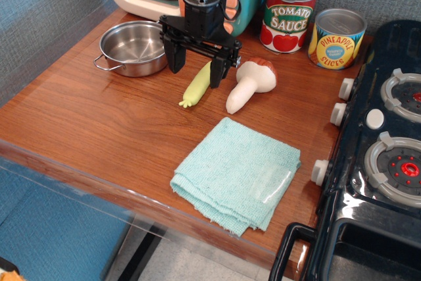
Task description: Move the spoon to the right of the metal pot.
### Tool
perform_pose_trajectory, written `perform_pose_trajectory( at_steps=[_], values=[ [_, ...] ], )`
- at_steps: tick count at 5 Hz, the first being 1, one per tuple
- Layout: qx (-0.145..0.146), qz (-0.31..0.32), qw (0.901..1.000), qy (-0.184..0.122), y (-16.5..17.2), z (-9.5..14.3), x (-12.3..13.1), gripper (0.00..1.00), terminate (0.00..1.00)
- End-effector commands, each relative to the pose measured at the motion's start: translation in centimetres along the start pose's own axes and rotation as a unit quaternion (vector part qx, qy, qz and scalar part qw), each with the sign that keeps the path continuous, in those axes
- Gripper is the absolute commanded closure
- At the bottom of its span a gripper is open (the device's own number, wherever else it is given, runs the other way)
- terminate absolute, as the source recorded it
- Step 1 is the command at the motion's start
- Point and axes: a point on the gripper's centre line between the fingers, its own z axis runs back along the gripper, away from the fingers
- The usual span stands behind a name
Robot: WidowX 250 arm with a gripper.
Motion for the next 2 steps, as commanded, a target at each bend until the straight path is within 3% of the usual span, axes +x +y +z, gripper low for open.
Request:
perform_pose_trajectory(
  at_steps=[1,2],
  values=[
    [-0.007,0.003,0.9991,-0.041,0.42,3.37,0.38,0.0,0.0],
    [-0.007,0.003,0.9991,-0.041,0.42,3.37,0.38,0.0,1.0]
  ],
)
